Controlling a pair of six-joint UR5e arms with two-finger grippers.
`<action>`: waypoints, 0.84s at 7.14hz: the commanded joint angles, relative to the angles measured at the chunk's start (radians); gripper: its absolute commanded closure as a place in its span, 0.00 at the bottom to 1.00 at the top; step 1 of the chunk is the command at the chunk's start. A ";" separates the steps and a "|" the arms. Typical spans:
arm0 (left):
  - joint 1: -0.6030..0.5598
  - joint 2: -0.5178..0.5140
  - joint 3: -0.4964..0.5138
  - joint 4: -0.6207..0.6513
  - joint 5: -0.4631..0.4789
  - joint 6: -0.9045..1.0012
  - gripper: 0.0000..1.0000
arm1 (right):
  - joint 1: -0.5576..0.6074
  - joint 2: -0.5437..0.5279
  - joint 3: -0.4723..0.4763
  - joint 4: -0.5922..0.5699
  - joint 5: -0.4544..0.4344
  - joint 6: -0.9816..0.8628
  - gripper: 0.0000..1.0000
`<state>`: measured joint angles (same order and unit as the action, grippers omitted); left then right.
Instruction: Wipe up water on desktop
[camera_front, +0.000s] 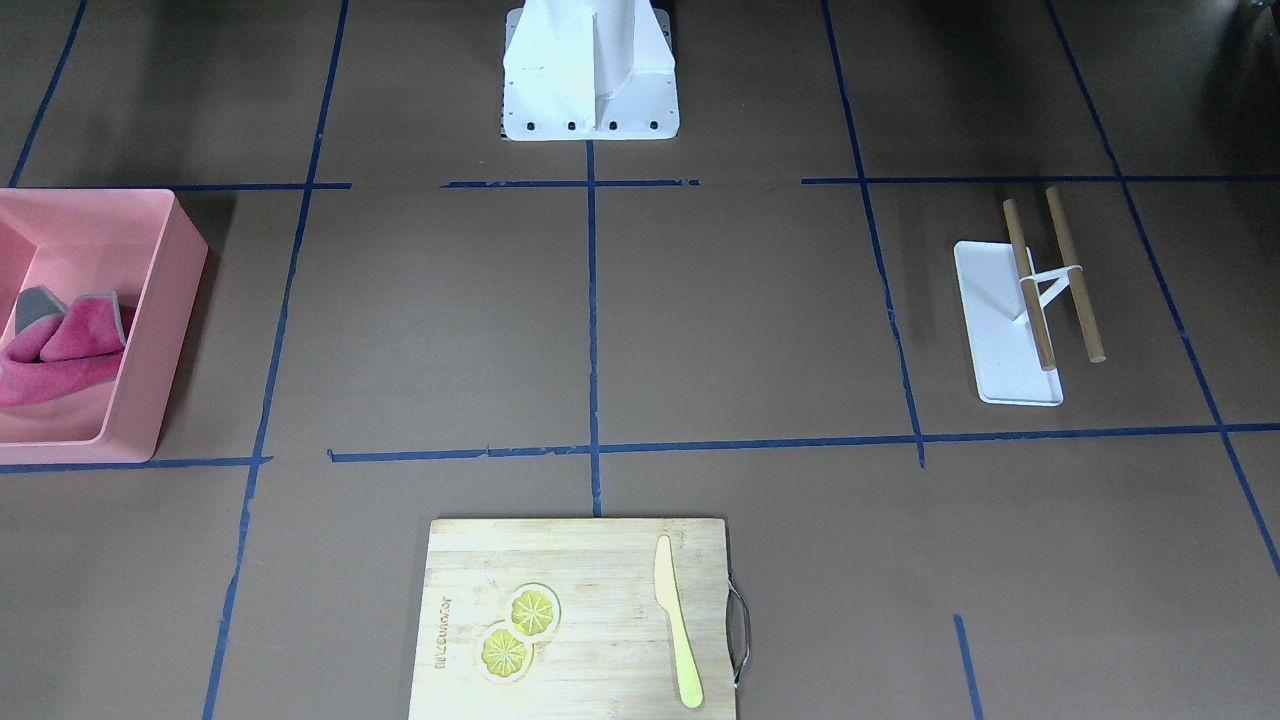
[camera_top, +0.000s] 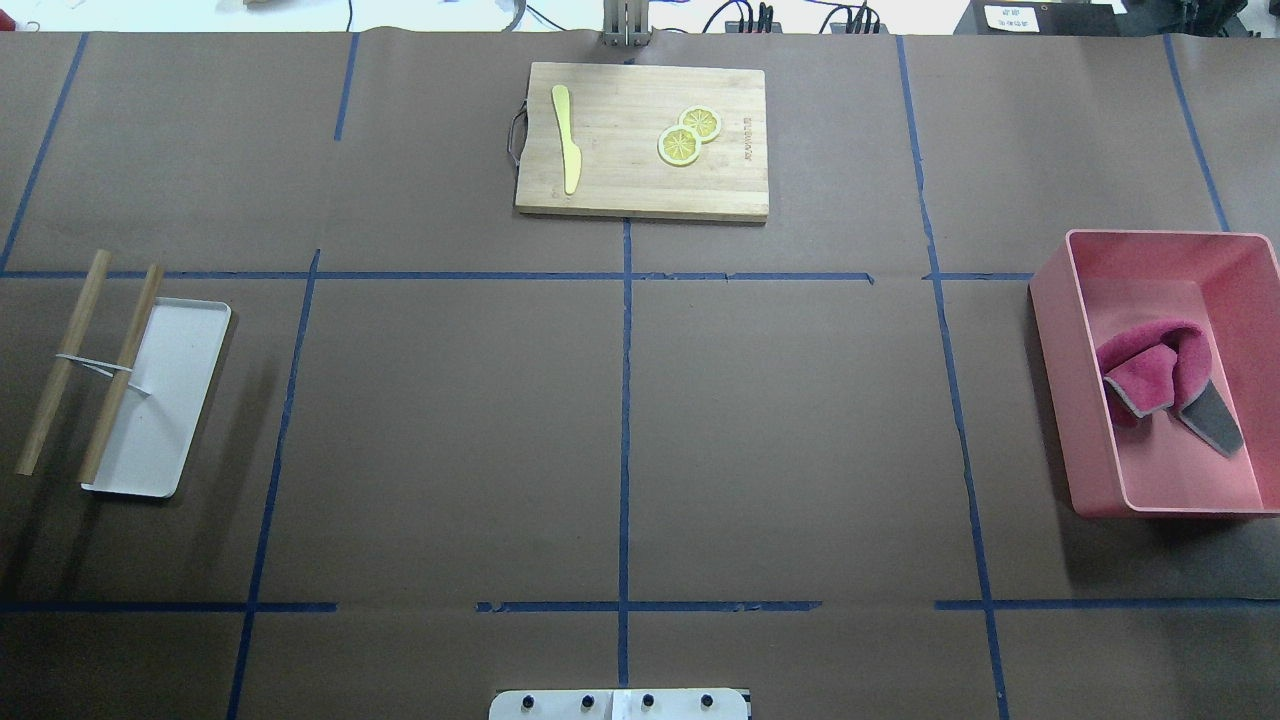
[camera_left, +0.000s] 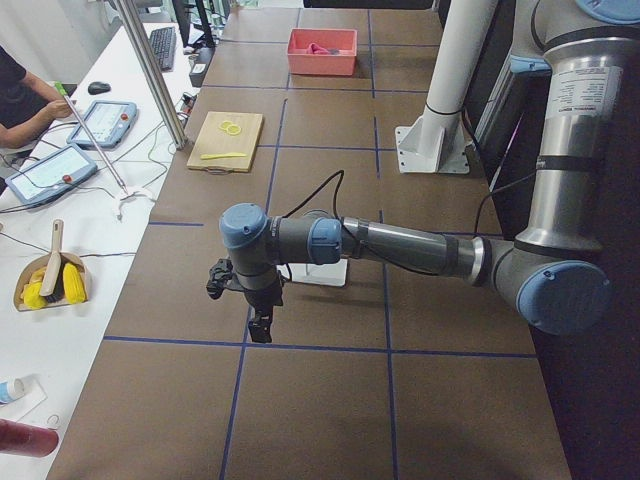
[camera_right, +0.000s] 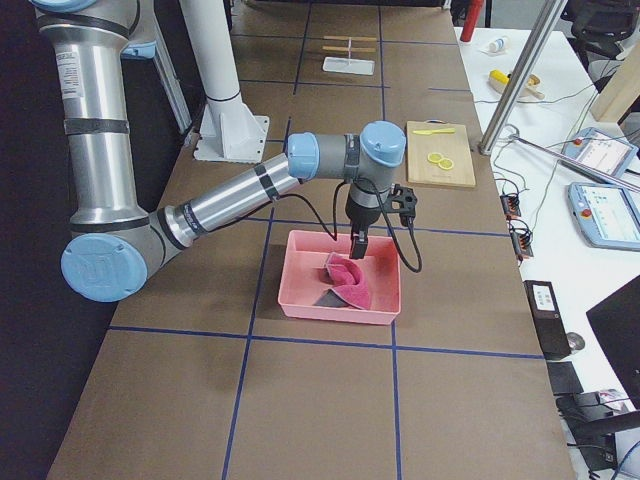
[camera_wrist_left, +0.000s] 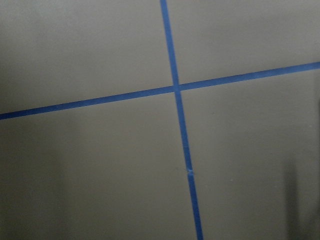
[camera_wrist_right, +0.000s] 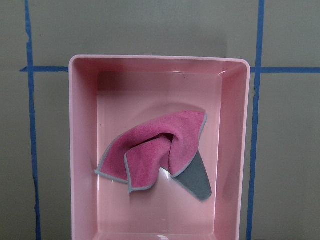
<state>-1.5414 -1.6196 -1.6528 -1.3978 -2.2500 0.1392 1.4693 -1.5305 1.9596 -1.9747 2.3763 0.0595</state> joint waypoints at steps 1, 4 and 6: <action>-0.043 0.007 0.054 -0.012 -0.088 0.054 0.00 | 0.077 -0.074 -0.115 0.253 0.033 -0.096 0.00; -0.066 0.055 0.062 -0.043 -0.091 0.056 0.00 | 0.109 -0.085 -0.212 0.295 0.040 -0.099 0.00; -0.066 0.052 0.067 -0.044 -0.089 0.051 0.00 | 0.109 -0.077 -0.235 0.295 0.032 -0.107 0.00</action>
<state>-1.6071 -1.5674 -1.5892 -1.4405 -2.3396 0.1926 1.5776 -1.6185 1.7428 -1.6820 2.4140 -0.0475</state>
